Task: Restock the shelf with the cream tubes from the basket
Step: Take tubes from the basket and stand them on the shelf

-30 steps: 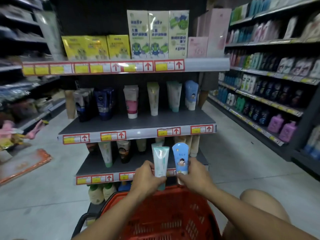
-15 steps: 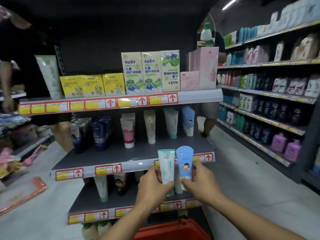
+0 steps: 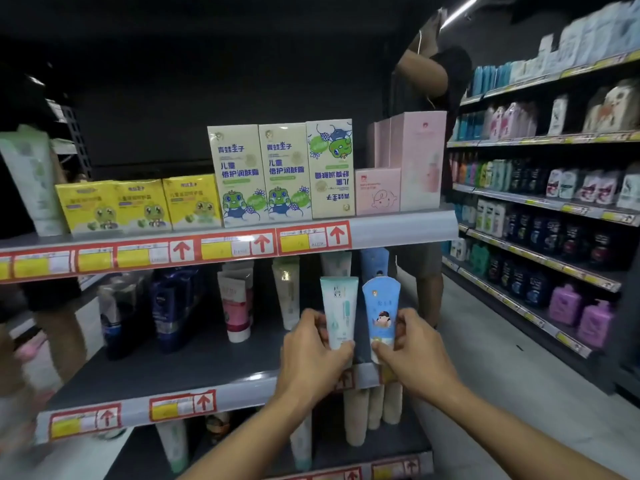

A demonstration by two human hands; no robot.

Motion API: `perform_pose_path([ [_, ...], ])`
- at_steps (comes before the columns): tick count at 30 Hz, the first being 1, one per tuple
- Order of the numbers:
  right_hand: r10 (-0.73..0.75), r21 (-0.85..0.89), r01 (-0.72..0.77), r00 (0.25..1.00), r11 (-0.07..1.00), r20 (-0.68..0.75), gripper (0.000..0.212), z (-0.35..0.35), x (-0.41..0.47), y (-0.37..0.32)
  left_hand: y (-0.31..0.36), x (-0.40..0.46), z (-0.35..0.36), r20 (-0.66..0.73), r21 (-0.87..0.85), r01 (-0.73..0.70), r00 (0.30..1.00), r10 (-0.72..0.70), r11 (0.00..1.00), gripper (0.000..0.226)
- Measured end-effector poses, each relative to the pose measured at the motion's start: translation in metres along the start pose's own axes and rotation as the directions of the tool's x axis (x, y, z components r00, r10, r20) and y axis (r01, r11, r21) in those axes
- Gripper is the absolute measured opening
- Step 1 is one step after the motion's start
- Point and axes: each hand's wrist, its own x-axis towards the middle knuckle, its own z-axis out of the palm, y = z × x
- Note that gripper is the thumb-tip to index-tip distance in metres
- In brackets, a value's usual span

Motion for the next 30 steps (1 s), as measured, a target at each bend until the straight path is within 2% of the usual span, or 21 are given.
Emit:
perform_pose_path([
  [13,0.024,0.007,-0.024,0.996,1.0,-0.08,0.038,0.021,0.031,0.032,-0.024,0.049,0.05,-0.02,0.049,0.049,0.999,-0.048,0.998,0.043],
  [17,0.049,-0.08,-0.054,0.997,0.995,-0.065,0.046,0.024,0.03,0.035,-0.029,0.048,0.056,-0.024,0.092,0.05,0.999,-0.048,0.994,0.056],
  [21,0.061,-0.233,-0.065,0.998,0.97,-0.025,0.032,0.025,0.033,0.042,-0.033,0.05,0.06,-0.009,0.224,0.067,0.998,-0.066,0.972,0.055],
  [30,0.196,-0.296,-0.176,0.98,0.939,0.038,0.039,0.029,0.078,0.038,-0.032,0.086,0.071,-0.004,0.308,0.118,0.992,-0.123,0.944,0.055],
])
